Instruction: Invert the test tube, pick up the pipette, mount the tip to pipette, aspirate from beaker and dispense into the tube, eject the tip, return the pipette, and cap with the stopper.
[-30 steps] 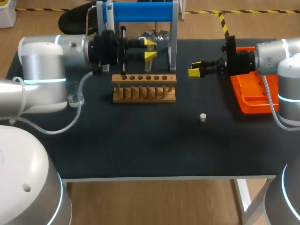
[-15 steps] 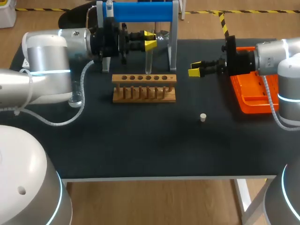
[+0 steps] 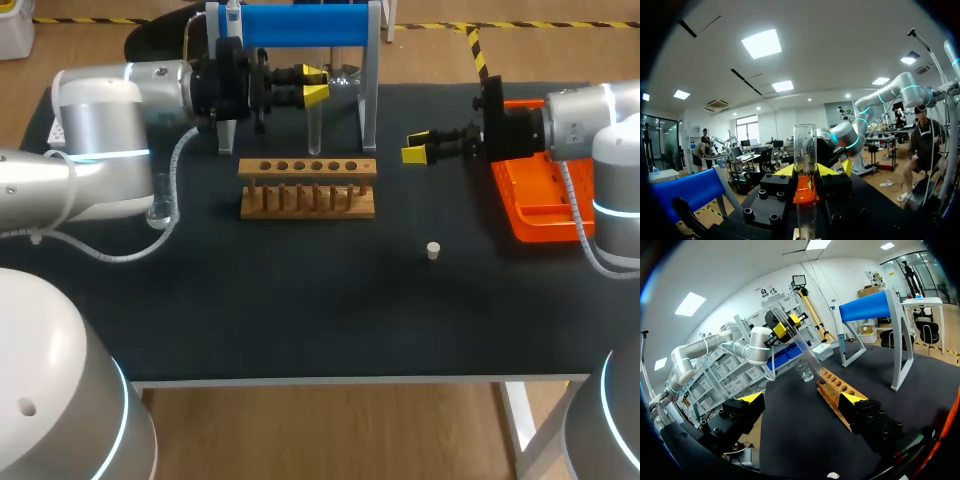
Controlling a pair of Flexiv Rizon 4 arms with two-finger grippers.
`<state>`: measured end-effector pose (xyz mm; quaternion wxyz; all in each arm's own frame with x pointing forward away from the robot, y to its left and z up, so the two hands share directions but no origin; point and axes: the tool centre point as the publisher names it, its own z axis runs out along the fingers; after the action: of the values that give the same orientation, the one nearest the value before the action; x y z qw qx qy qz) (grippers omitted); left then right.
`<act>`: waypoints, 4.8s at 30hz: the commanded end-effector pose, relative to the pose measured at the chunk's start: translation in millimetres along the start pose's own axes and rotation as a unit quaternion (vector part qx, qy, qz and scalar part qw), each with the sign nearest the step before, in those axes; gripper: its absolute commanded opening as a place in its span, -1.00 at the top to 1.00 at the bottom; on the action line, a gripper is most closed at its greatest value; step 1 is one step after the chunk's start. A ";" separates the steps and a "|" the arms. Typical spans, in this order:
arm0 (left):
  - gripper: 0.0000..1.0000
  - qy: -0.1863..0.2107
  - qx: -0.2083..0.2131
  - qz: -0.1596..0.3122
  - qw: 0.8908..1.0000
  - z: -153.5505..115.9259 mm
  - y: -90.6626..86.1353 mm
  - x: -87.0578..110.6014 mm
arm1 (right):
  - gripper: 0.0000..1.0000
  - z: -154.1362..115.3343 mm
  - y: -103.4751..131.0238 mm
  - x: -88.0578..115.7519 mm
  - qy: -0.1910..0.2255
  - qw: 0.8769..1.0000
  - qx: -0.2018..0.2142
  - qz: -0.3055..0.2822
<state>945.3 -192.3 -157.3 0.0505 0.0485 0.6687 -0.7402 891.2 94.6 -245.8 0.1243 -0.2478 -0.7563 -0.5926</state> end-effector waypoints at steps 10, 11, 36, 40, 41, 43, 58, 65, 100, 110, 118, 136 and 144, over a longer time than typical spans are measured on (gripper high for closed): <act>1.00 0.003 0.000 -0.001 1.000 0.1 0.7 -2.3 | -1.00 7.8 -4.8 -2.4 -0.023 0.998 0.023 -0.044; 1.00 0.003 0.000 -0.001 1.000 0.1 0.7 -2.3 | -1.00 10.6 -6.3 -3.4 -0.030 0.998 0.028 -0.056; 1.00 0.003 0.000 -0.001 1.000 0.1 0.7 -2.3 | -1.00 73.4 -32.1 -39.8 -0.186 0.968 0.077 -0.153; 1.00 0.003 0.000 -0.001 1.000 0.1 0.7 -2.3 | -1.00 79.6 -33.9 -42.7 -0.193 0.965 0.071 -0.161; 1.00 0.003 0.000 -0.001 1.000 0.1 0.7 -2.3 | -1.00 81.5 -35.3 -43.5 -0.194 0.965 0.071 -0.161; 1.00 0.003 0.000 -0.001 1.000 0.1 0.7 -2.3 | -1.00 85.0 -38.0 -46.2 -0.199 0.963 0.065 -0.170; 1.00 0.003 0.000 -0.001 1.000 0.1 0.7 -2.3 | -1.00 97.5 -50.0 -56.4 -0.195 0.964 0.048 -0.175; 1.00 0.003 0.000 -0.001 1.000 0.1 0.7 -2.3 | -1.00 98.0 -50.7 -54.5 -0.196 0.963 0.047 -0.181; 1.00 -0.002 -0.003 -0.007 1.000 2.7 7.6 -6.9 | -1.00 97.8 -50.6 -54.1 -0.198 0.961 0.046 -0.186; 1.00 -0.008 -0.010 -0.010 1.000 7.3 16.3 -12.6 | -1.00 97.8 -50.6 -54.1 -0.198 0.961 0.046 -0.186; 1.00 -0.016 -0.007 -0.019 1.000 7.3 26.2 -16.4 | -1.00 97.8 -50.6 -54.1 -0.198 0.961 0.046 -0.186; 1.00 -0.019 0.000 -0.035 0.999 6.6 42.4 -25.0 | -1.00 97.8 -50.6 -54.1 -0.198 0.961 0.046 -0.186; 1.00 -0.020 0.000 -0.036 0.999 3.8 47.9 -25.7 | -1.00 97.8 -50.6 -54.1 -0.198 0.961 0.046 -0.186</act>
<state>974.4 -201.0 -197.7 0.0392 0.0067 0.6703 -0.7410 921.3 167.6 -340.4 -0.1293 -0.2090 -0.8247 -0.5094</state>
